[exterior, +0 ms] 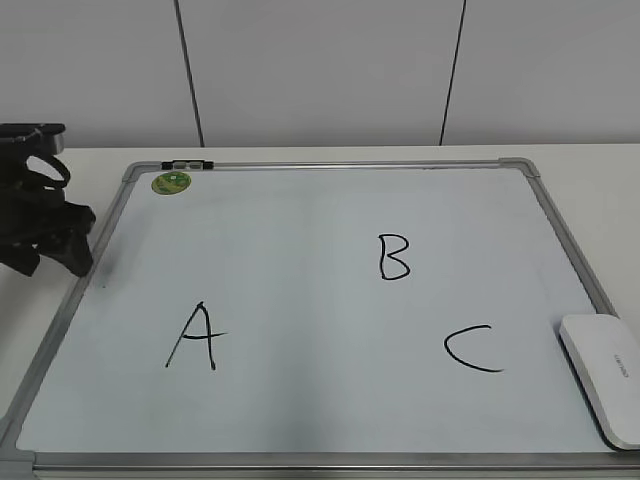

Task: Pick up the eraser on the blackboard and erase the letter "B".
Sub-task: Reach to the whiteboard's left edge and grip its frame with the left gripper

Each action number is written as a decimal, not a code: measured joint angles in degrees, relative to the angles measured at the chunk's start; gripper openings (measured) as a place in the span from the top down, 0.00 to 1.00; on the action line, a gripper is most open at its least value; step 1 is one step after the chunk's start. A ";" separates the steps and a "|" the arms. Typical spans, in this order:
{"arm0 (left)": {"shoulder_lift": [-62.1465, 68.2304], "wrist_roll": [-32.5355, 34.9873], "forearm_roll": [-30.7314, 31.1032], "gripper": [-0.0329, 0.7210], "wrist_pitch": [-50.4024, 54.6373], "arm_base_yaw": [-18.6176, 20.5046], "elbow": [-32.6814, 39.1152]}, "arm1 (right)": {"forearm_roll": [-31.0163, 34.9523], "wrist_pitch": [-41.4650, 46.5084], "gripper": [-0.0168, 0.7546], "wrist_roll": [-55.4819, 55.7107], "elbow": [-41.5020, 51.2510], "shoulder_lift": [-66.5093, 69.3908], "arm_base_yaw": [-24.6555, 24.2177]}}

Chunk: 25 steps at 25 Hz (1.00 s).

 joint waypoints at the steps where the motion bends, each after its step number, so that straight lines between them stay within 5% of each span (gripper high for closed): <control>1: 0.81 0.00 0.00 0.30 0.37 0.00 -0.68 | 0.00 0.00 0.21 0.00 0.00 0.00 0.00; 11: 6.38 0.09 1.99 0.47 5.19 0.00 -6.29 | 0.00 0.00 0.21 0.00 0.00 0.00 0.00; 25: 7.63 0.09 1.99 0.52 4.94 0.96 -8.62 | 0.00 0.00 0.21 0.00 0.00 0.00 0.00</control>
